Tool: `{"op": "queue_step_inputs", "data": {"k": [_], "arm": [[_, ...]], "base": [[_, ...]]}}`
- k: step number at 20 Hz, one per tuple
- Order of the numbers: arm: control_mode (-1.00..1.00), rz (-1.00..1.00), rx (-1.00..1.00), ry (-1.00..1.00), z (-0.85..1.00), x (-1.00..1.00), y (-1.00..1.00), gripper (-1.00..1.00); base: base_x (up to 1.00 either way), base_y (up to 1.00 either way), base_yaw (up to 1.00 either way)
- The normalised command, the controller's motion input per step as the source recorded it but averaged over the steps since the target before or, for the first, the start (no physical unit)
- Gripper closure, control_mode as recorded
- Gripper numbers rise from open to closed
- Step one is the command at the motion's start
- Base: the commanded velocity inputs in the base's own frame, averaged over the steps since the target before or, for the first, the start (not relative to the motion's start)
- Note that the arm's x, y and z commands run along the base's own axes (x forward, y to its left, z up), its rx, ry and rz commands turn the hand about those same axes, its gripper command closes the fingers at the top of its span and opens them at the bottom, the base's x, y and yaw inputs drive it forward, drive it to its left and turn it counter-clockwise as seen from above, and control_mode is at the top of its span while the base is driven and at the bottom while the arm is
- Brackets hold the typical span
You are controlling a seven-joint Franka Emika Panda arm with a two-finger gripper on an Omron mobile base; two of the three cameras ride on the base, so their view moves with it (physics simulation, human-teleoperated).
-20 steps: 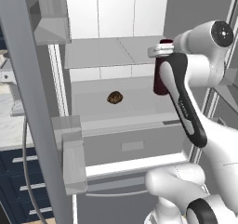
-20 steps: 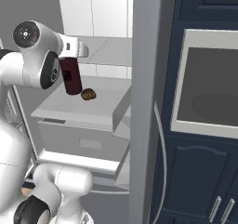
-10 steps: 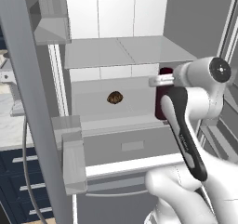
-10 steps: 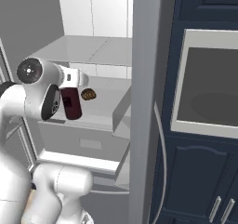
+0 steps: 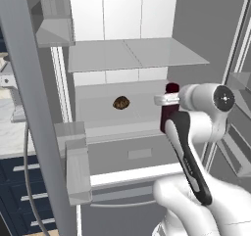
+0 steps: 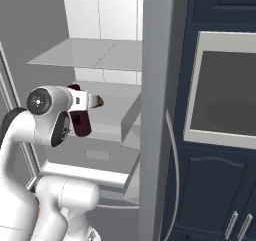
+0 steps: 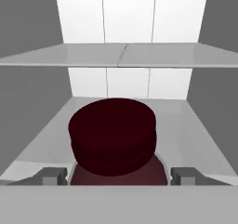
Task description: Move the bread and juice from the top shelf to the second highest shelf to make space. Then, place the pitcher from the counter on the cleared top shelf.
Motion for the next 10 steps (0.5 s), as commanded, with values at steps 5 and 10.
{"op": "queue_step_inputs", "data": {"k": [5,10], "arm": [[-1.0,0.0,0.0,-0.08,-0.21,0.16,-0.07,1.0],[-1.0,0.0,0.0,-0.04,-0.18,0.28,-0.15,1.0]], "base": [[0.0,0.0,0.0],[0.0,0.0,0.0]]}}
